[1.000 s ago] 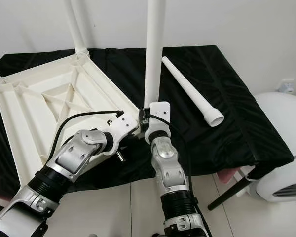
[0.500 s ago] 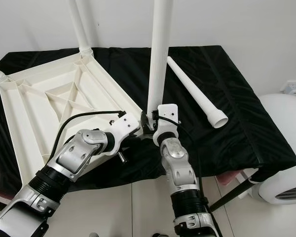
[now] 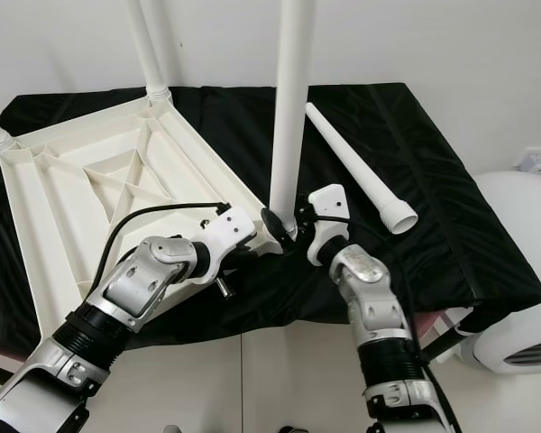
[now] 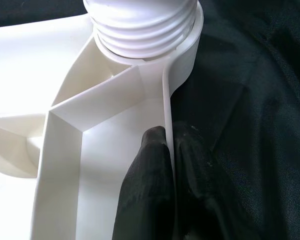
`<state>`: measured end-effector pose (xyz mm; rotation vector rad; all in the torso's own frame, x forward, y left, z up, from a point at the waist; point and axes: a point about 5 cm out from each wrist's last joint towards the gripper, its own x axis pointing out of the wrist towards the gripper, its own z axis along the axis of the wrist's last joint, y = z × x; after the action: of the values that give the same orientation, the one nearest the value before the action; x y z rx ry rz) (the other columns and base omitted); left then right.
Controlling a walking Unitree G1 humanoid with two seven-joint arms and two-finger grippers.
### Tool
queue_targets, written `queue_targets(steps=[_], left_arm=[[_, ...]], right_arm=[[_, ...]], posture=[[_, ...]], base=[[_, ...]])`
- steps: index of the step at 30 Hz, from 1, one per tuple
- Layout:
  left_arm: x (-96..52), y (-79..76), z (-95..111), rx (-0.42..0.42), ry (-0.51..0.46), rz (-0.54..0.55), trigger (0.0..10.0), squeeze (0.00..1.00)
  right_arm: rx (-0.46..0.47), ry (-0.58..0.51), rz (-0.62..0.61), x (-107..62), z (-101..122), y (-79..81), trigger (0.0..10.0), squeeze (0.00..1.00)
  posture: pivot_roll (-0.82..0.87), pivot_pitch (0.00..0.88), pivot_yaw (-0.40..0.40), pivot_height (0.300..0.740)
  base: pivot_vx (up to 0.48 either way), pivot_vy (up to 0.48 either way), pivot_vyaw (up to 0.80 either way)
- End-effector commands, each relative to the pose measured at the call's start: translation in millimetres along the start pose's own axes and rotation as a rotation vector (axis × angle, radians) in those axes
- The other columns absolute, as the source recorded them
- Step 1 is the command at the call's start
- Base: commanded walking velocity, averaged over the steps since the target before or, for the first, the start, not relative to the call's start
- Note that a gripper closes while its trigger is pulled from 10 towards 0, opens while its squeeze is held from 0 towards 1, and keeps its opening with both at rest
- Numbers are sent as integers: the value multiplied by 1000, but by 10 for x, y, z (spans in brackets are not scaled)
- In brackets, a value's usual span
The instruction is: Building children table
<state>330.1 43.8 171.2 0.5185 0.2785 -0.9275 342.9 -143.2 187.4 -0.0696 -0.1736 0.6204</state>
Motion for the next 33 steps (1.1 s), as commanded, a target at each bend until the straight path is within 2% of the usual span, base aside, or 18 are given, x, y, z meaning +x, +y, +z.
queue_targets(steps=[1,4,11,19,21,28,33], left_arm=[[21,-26,-13,17,16,-8,10000,0],[22,-27,-10,18,16,-9,10000,0],[22,-36,-2,26,17,-18,10000,0],[25,-46,2,30,17,-23,10000,0],[30,-52,12,34,14,-26,10000,0],[33,-44,31,36,11,-27,10000,0],[20,-15,36,37,11,-20,10000,0]], right_arm=[[16,-10,74,-10,8,-42,10000,0],[7,0,118,-12,-2,-59,10000,0],[-38,95,305,3,-105,-177,10000,0],[-45,109,340,87,-105,-208,10000,0],[-47,68,361,170,-49,-180,10000,0],[-53,29,349,243,-12,-185,10000,0],[-58,45,364,224,-39,-198,9725,0]], posture=[[-92,109,40,740],[-91,108,42,740],[-79,99,52,740],[-80,93,57,740],[-80,93,57,740],[-77,96,57,740],[-75,98,57,740]], base=[[0,0,0],[0,0,0],[0,0,0],[0,0,0],[0,0,0],[0,0,0],[0,0,0]])
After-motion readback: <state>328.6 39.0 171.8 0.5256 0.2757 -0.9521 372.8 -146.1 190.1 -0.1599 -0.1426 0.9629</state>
